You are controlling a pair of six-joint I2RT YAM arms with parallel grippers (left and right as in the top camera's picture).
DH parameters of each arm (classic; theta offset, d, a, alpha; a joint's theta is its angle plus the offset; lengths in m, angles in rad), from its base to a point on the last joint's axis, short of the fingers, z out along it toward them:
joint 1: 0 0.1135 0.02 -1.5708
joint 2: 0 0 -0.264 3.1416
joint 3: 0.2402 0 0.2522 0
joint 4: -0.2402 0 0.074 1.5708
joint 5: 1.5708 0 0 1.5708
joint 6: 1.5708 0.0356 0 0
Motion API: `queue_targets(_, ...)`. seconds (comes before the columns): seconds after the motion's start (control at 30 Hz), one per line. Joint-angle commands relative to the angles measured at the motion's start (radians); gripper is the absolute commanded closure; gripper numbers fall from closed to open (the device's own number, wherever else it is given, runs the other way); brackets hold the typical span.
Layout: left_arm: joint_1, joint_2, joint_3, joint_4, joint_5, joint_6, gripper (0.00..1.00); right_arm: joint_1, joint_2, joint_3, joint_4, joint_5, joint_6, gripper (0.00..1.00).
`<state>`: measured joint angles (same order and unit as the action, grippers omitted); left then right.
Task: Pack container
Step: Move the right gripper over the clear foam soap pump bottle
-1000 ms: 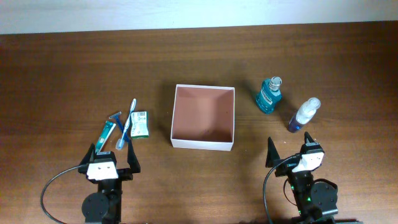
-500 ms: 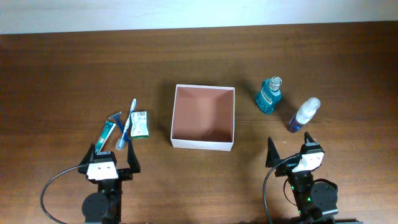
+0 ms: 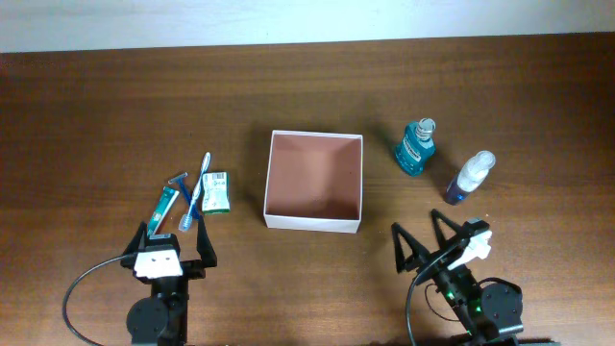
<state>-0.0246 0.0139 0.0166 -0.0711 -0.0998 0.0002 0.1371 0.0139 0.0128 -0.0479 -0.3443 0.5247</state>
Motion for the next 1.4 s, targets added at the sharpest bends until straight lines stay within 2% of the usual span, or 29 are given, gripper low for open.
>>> queue_targets(0.0,0.006,-0.008,-0.008,-0.002,0.018,0.013,0.01,-0.006,-0.011,-0.007,0.001,-0.228,0.126,0.02)
queue_targets(0.1,0.006,-0.008,-0.008,-0.002,0.017,0.013,0.01,-0.006,-0.011,-0.007,0.039,-0.327,0.159,0.02)
queue_targets(0.33,0.006,-0.008,-0.008,-0.002,0.018,0.013,0.01,-0.006,-0.011,0.019,0.341,-0.465,0.165,0.02)
queue_targets(0.57,0.006,-0.008,-0.008,-0.002,0.018,0.013,0.01,-0.007,0.024,0.21,0.297,-0.435,0.164,0.02)
queue_targets(0.77,0.006,-0.008,-0.008,-0.002,0.018,0.013,0.01,-0.007,0.193,0.443,0.193,-0.439,0.137,0.02)
queue_targets(0.93,0.006,-0.008,-0.008,-0.002,0.018,0.013,0.01,-0.007,0.399,0.694,-0.015,-0.457,0.0,0.02)
queue_targets(1.07,0.006,-0.008,-0.008,-0.002,0.018,0.013,0.01,-0.007,0.582,0.935,-0.305,-0.436,-0.226,0.02)
queue_targets(1.23,0.006,-0.008,-0.008,-0.002,0.018,0.013,0.01,-0.006,0.814,1.293,-0.799,-0.111,-0.428,0.02)
queue_targets(1.37,0.006,-0.008,-0.008,-0.002,0.018,0.013,0.01,-0.007,0.969,1.526,-1.022,0.136,-0.468,0.02)
